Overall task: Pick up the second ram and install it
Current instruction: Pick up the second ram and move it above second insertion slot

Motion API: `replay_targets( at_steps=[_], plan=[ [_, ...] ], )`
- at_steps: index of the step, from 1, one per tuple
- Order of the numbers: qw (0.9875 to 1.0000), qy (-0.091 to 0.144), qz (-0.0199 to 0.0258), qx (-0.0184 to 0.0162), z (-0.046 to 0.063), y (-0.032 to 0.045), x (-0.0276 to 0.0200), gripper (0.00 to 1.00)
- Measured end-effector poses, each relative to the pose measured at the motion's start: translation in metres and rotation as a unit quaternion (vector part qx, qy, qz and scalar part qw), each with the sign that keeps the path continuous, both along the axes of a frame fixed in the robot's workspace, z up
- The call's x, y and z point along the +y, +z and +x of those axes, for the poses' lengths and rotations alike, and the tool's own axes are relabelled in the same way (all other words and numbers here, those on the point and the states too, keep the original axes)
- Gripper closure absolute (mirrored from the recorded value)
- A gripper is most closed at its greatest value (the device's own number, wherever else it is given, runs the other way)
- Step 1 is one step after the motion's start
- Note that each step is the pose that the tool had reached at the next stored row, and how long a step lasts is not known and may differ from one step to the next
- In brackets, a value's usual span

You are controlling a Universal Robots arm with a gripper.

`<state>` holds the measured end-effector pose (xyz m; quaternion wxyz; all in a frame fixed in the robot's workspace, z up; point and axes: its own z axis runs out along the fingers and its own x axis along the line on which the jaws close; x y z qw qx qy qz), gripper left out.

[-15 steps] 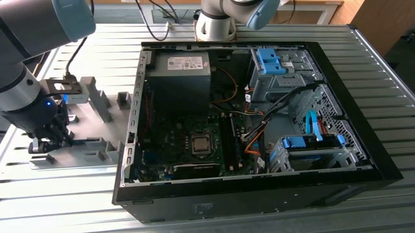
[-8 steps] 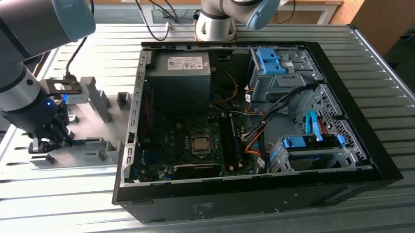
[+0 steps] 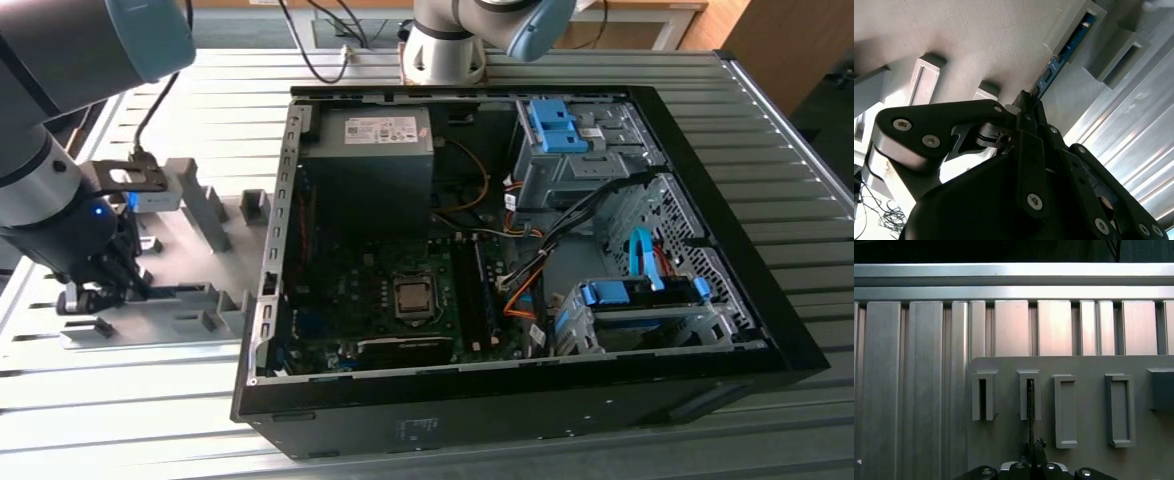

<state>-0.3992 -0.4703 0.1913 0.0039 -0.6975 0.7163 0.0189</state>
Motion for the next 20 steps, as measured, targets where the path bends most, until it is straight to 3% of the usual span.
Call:
replay_targets(
  at_steps=[11,20],
  plan=[
    [1.0,0.0,0.0,0.0,0.0,0.0142,0.0,0.86],
    [1.0,0.0,0.0,0.0,0.0,0.0159,0.0,0.86]
  ],
)
